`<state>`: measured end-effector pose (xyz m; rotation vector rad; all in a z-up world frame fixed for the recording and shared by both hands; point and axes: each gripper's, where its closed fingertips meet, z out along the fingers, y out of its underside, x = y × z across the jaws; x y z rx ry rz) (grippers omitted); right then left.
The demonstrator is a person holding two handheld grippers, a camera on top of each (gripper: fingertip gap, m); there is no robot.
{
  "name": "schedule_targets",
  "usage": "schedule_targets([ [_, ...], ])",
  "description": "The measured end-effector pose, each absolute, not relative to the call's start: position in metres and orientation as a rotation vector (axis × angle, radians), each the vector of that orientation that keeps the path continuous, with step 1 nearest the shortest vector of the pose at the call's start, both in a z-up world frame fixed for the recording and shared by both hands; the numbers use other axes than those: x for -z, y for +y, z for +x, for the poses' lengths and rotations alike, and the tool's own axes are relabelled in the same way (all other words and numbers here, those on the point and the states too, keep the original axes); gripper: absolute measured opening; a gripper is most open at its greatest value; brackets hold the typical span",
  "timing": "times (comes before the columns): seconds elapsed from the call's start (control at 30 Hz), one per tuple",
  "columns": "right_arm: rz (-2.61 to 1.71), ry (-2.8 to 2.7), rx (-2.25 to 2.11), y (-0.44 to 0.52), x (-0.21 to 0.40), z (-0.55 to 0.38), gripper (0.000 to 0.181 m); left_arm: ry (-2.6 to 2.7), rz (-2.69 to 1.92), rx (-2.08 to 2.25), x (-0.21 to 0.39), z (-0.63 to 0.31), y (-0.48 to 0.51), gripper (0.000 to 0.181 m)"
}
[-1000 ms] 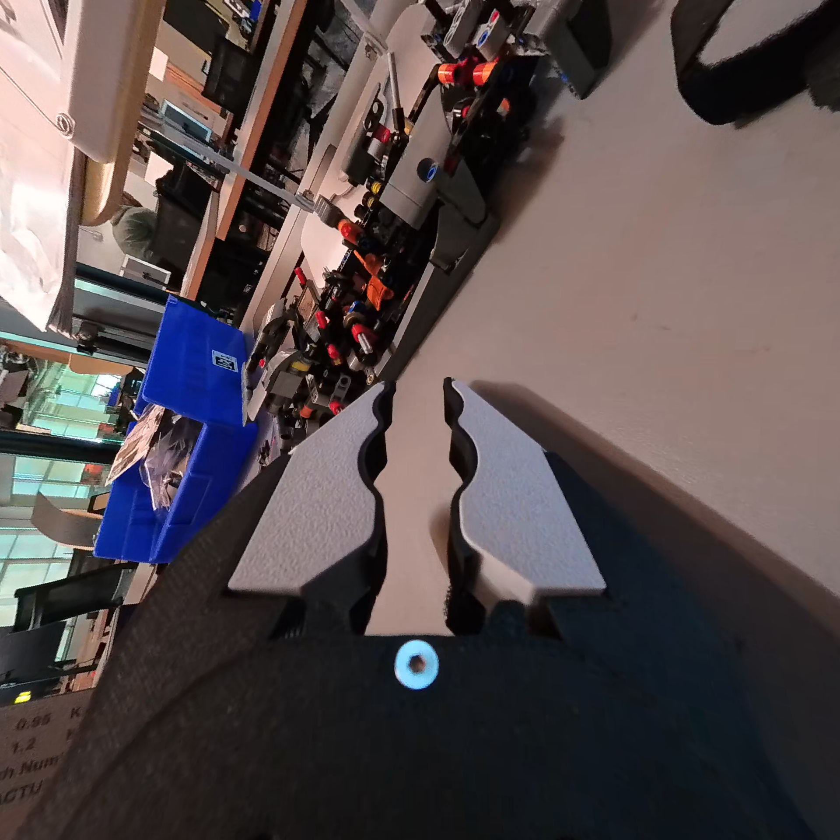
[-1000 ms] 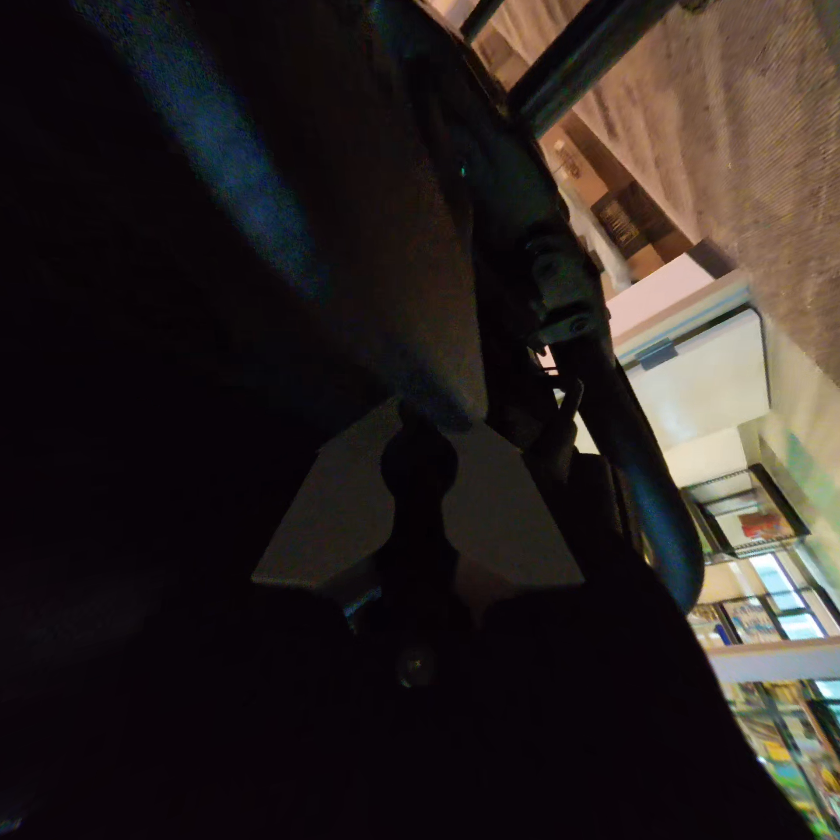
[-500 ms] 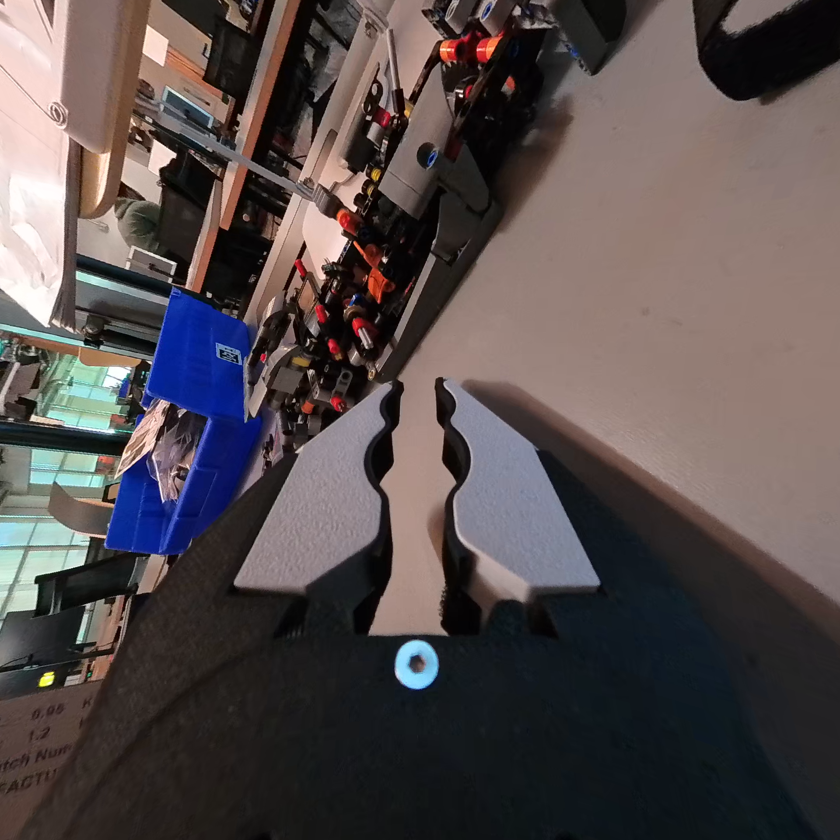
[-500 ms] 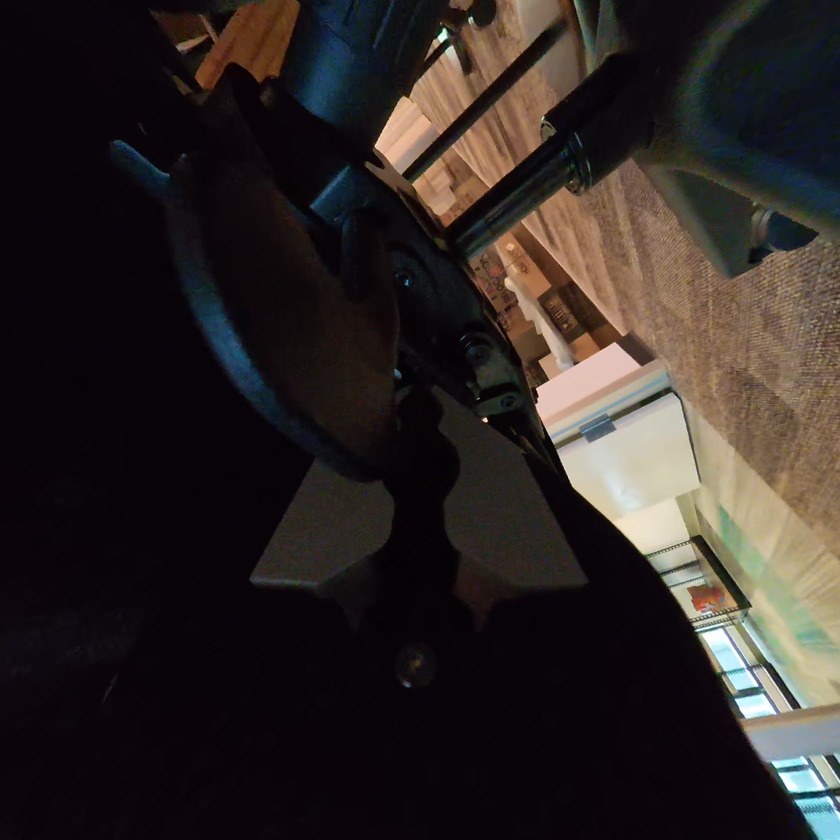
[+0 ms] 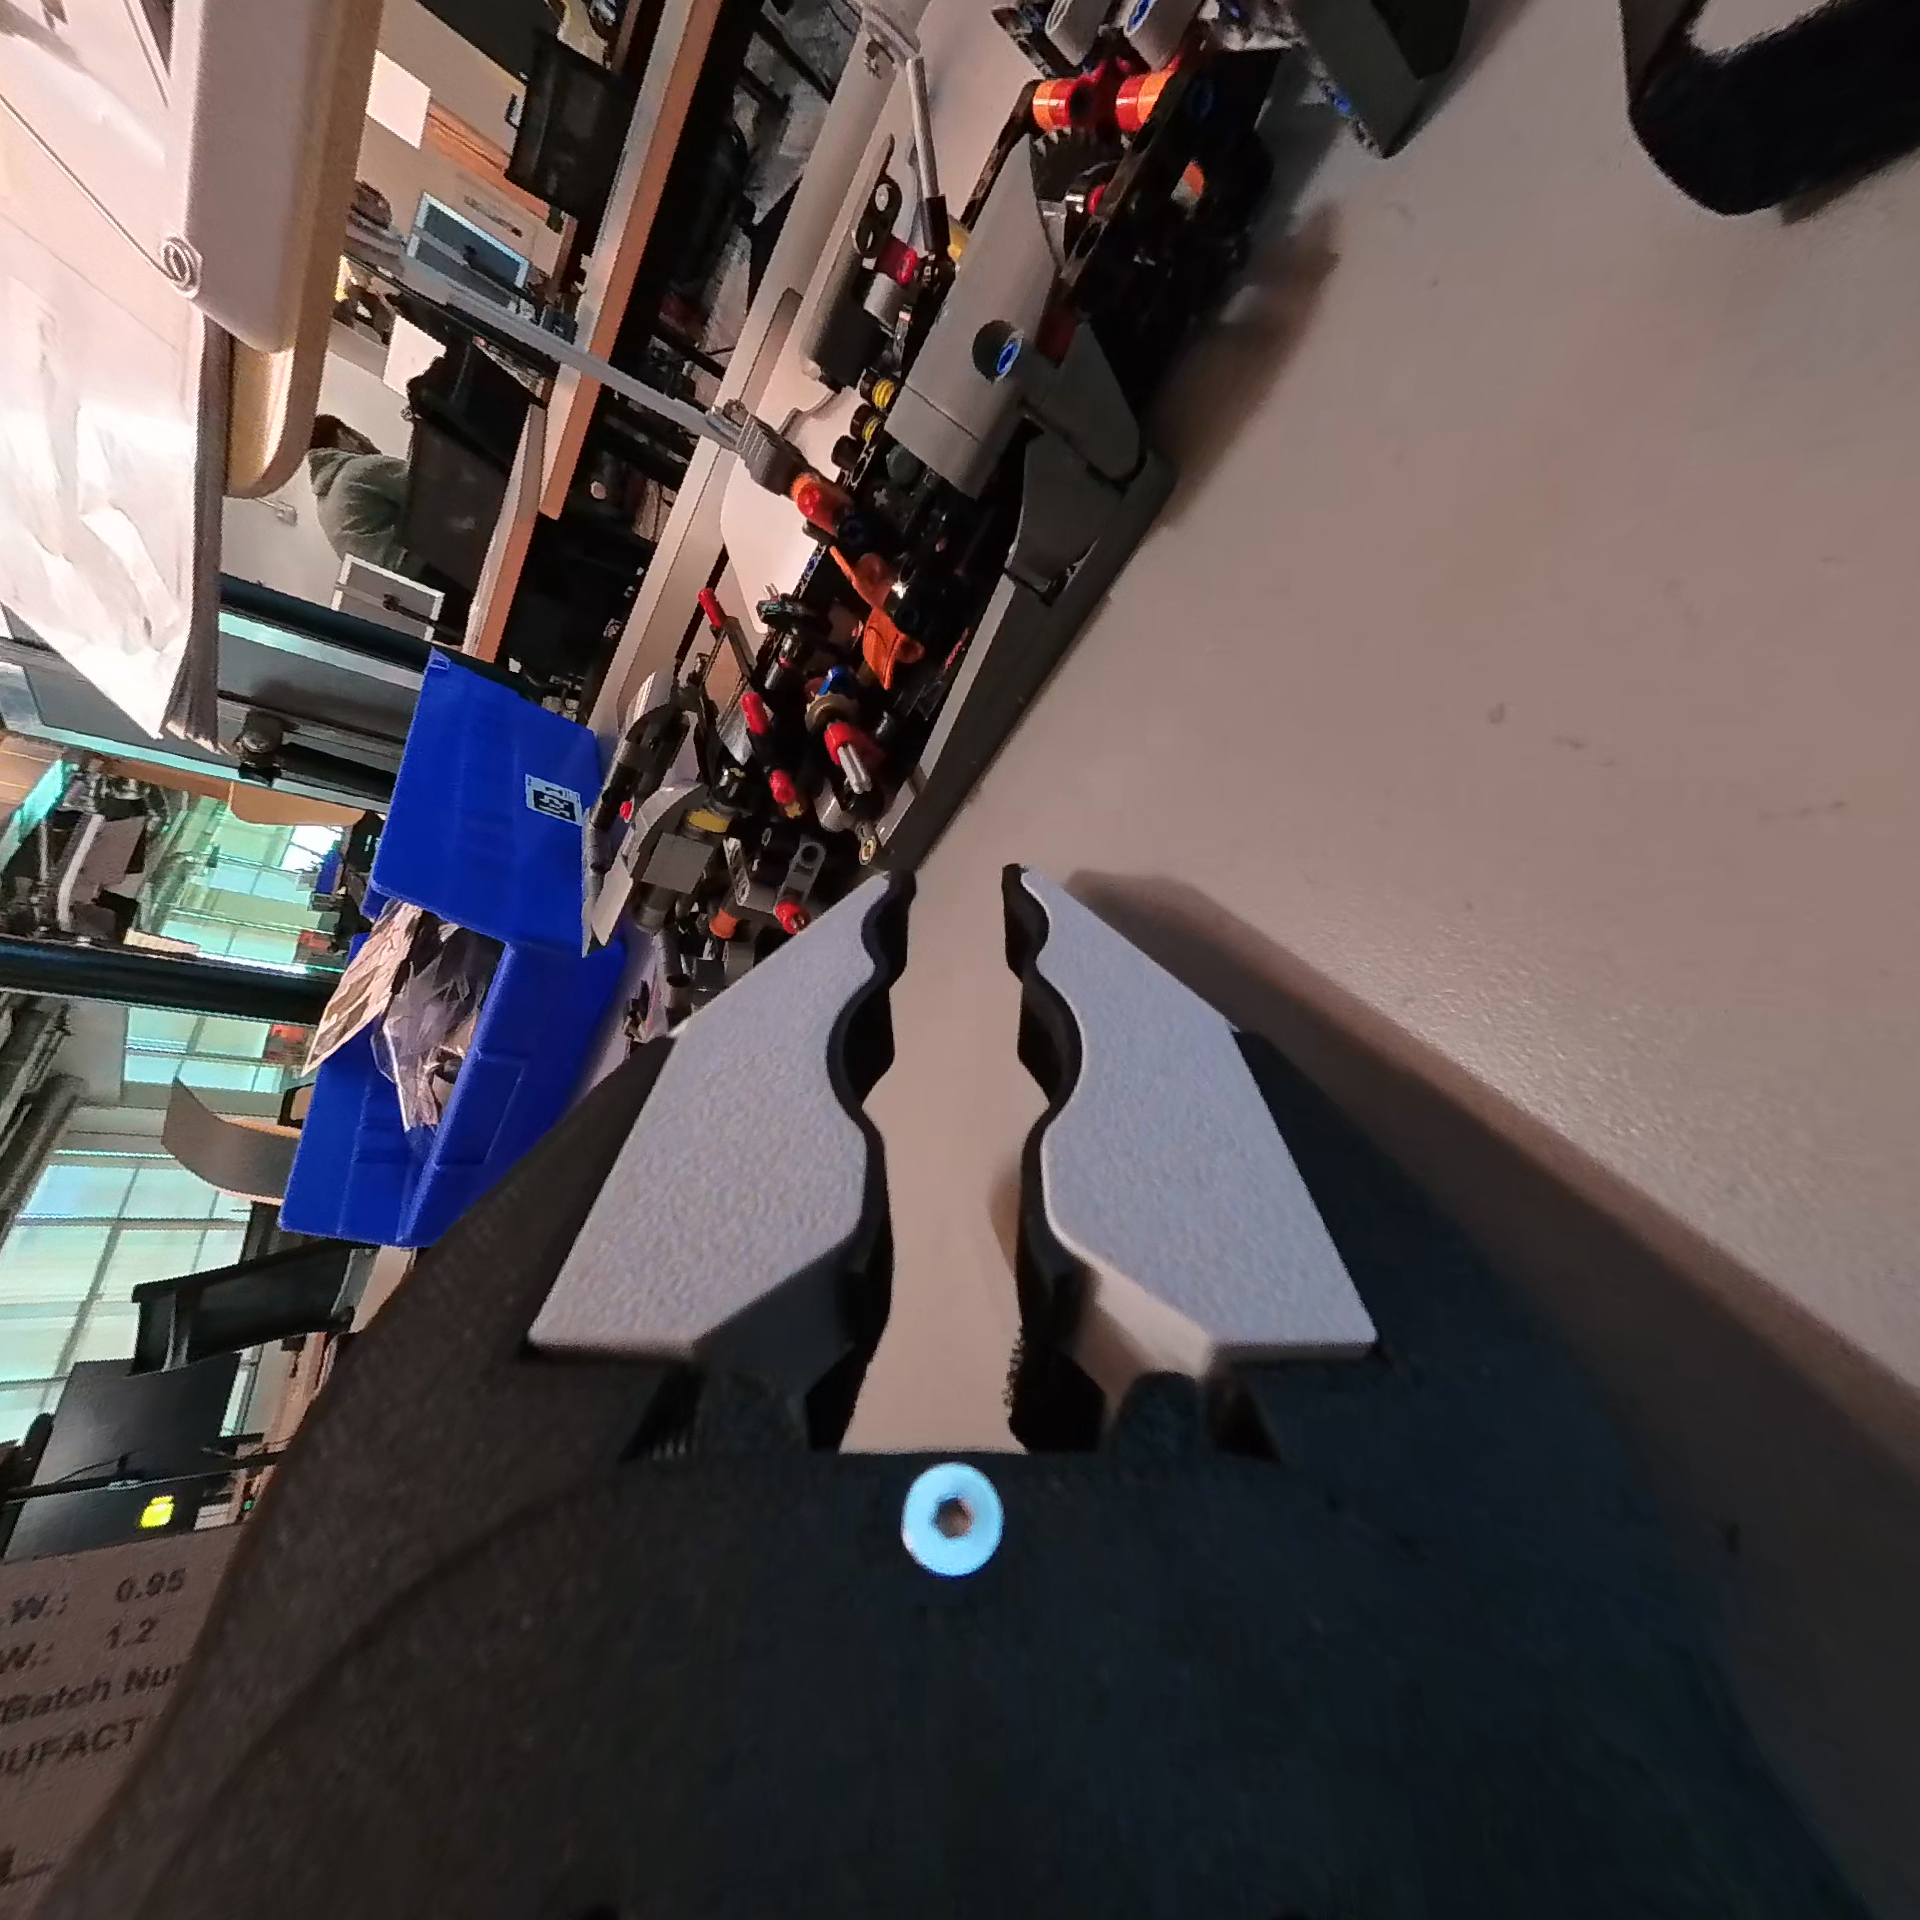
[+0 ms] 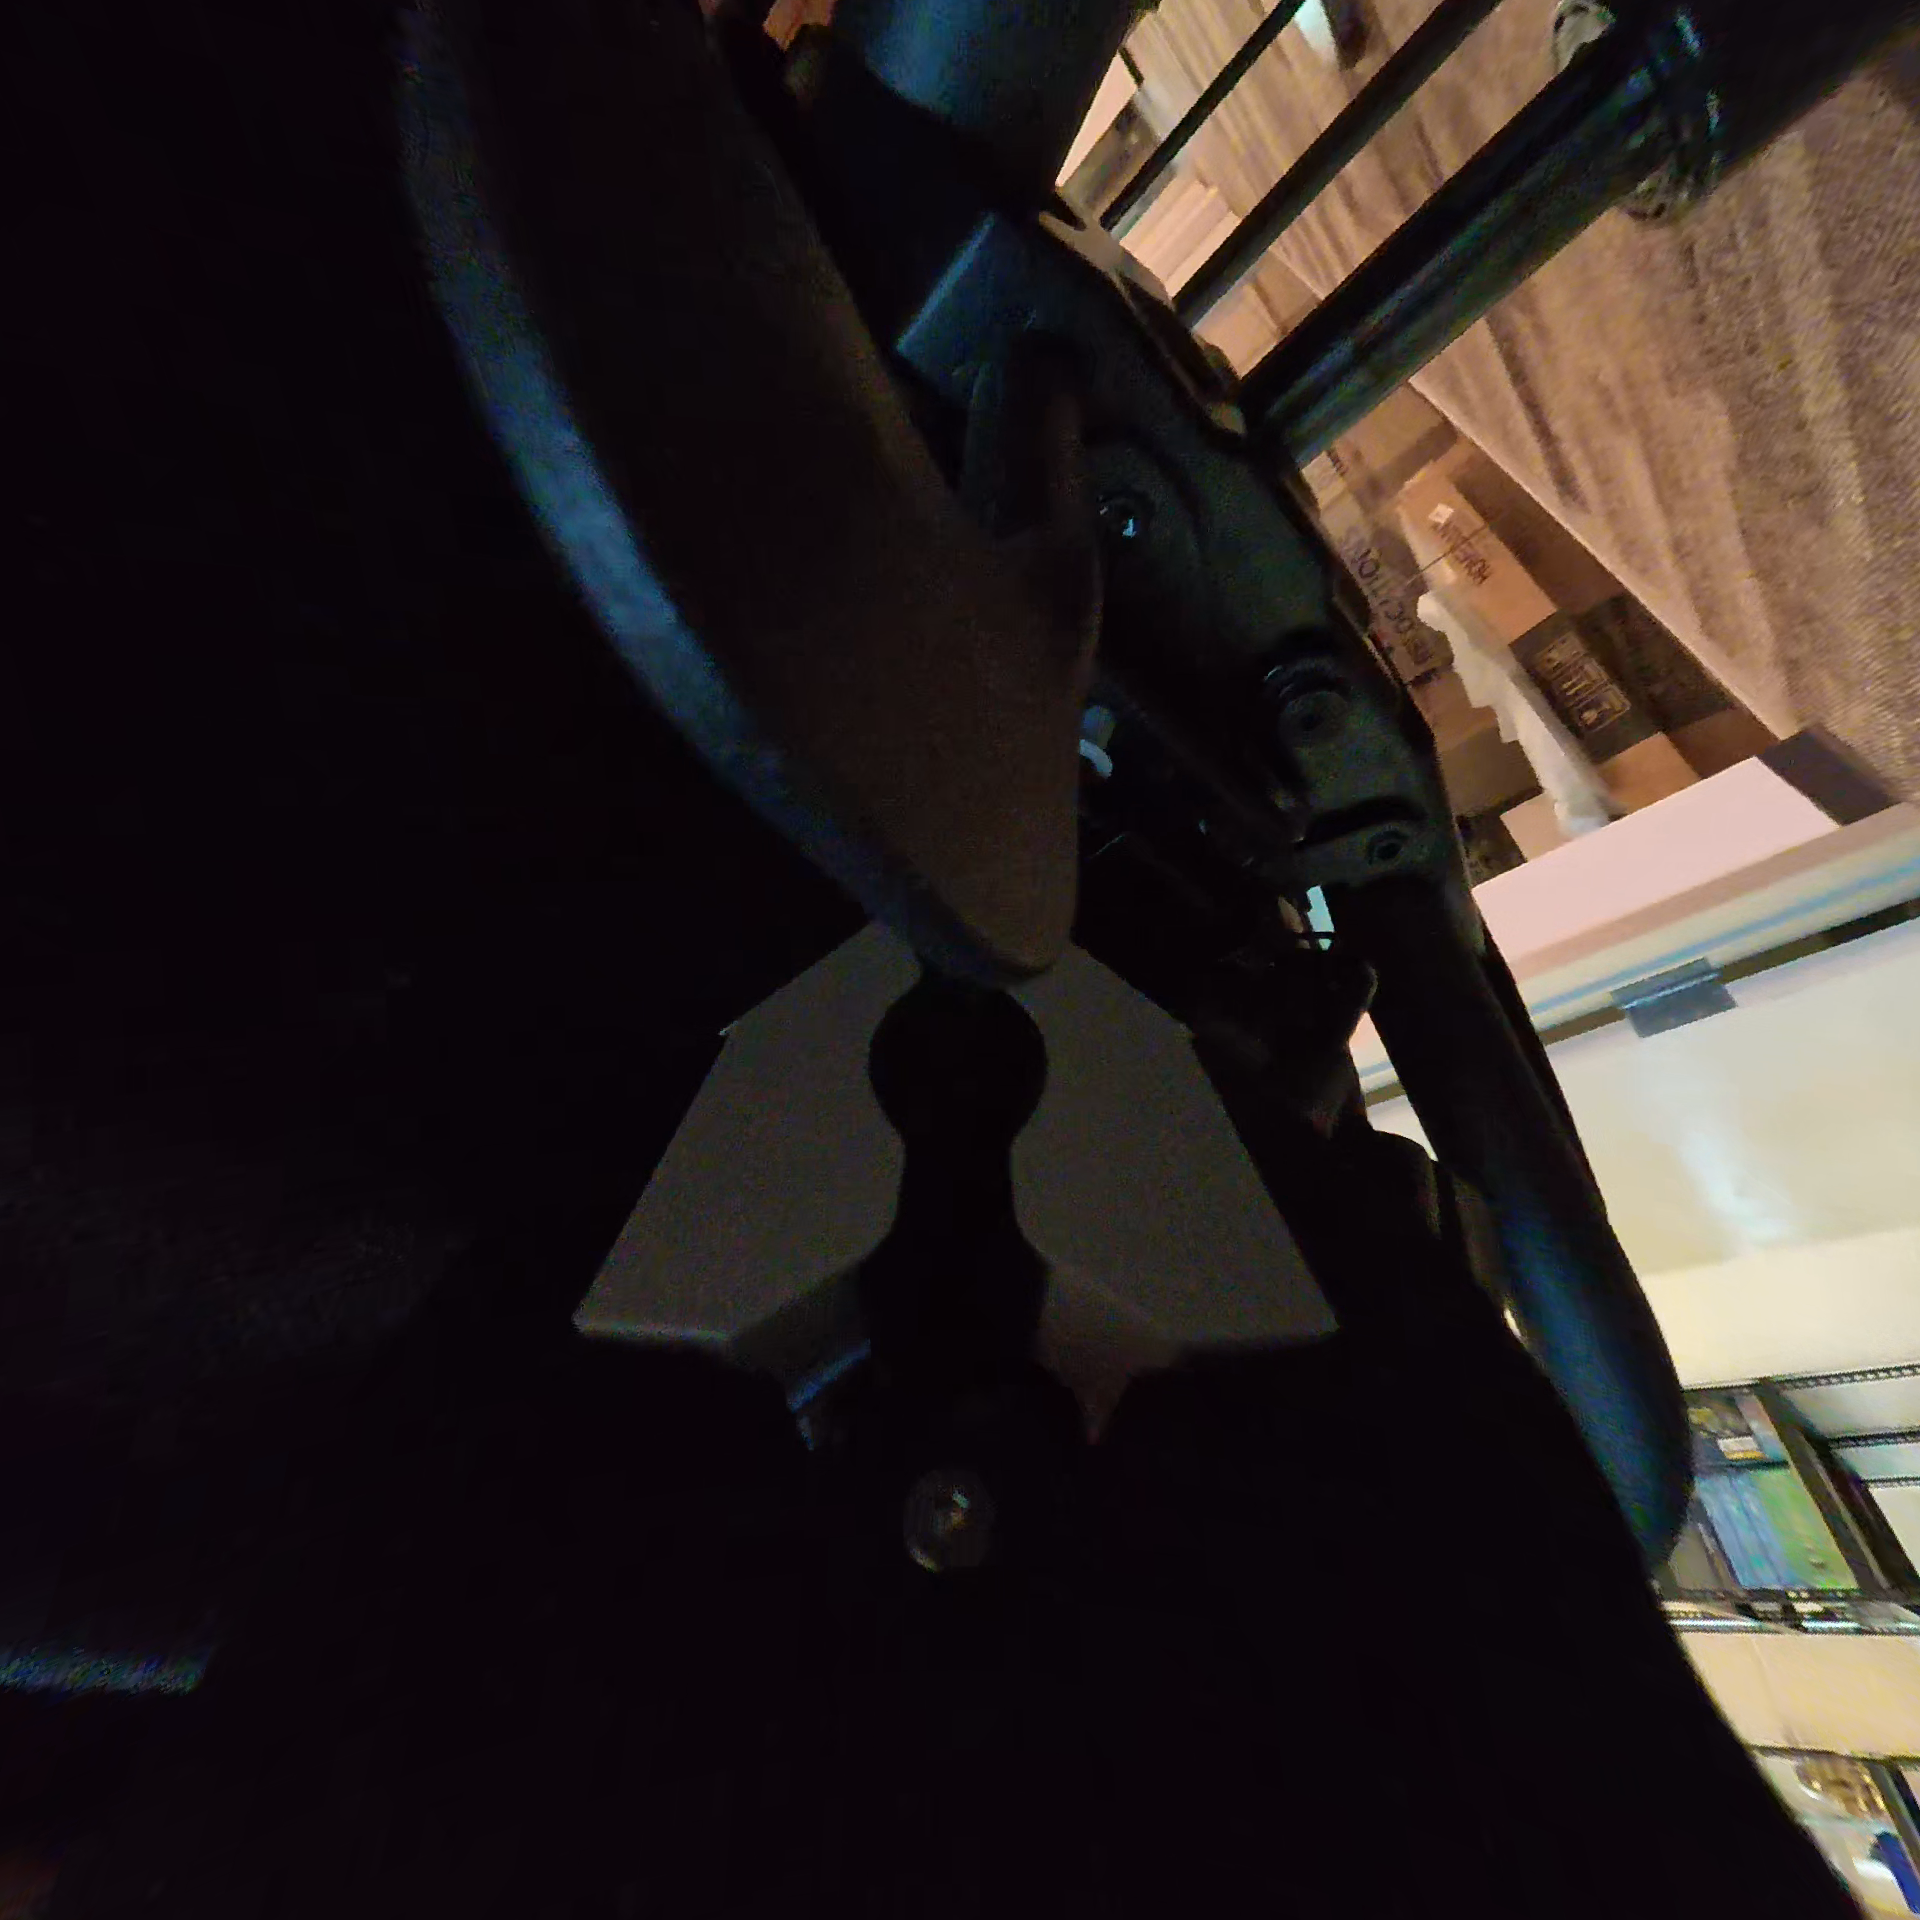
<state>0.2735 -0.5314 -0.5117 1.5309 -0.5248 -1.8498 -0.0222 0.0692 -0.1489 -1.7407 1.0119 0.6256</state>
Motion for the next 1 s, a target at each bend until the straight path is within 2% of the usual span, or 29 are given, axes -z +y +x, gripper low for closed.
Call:
schedule_targets([
  [0.03,1.542,-0.518,1.848,-0.533,0.514,0.273,0.0,1.011,-1.74,-0.626,0.149,-0.021,0.069,0.017],
  [0.17,1.695,-0.582,1.798,-0.524,0.544,0.277,0.009,1.011,-1.74,-0.626,0.153,-0.021,0.07,0.017],
  [0.33,1.658,-0.635,1.819,-0.522,0.549,0.272,0.028,1.009,-1.737,-0.623,0.154,-0.017,0.072,0.019],
  [0.53,1.737,-0.472,1.786,-0.525,0.551,0.275,0.025,1.011,-1.744,-0.589,0.158,-0.012,0.071,0.021],
  [0.63,1.748,-0.458,1.774,-0.523,0.555,0.285,0.032,1.008,-1.739,-0.557,0.157,-0.009,0.071,0.027],
  [0.83,1.744,-0.37,1.788,-0.517,0.555,0.317,0.013,0.993,-1.729,-0.469,0.153,-0.002,0.067,0.044],
  [1.0,1.86,-0.291,1.893,-0.501,0.555,0.348,0.013,0.923,-1.685,-0.311,0.129,0.002,0.054,0.048],
])
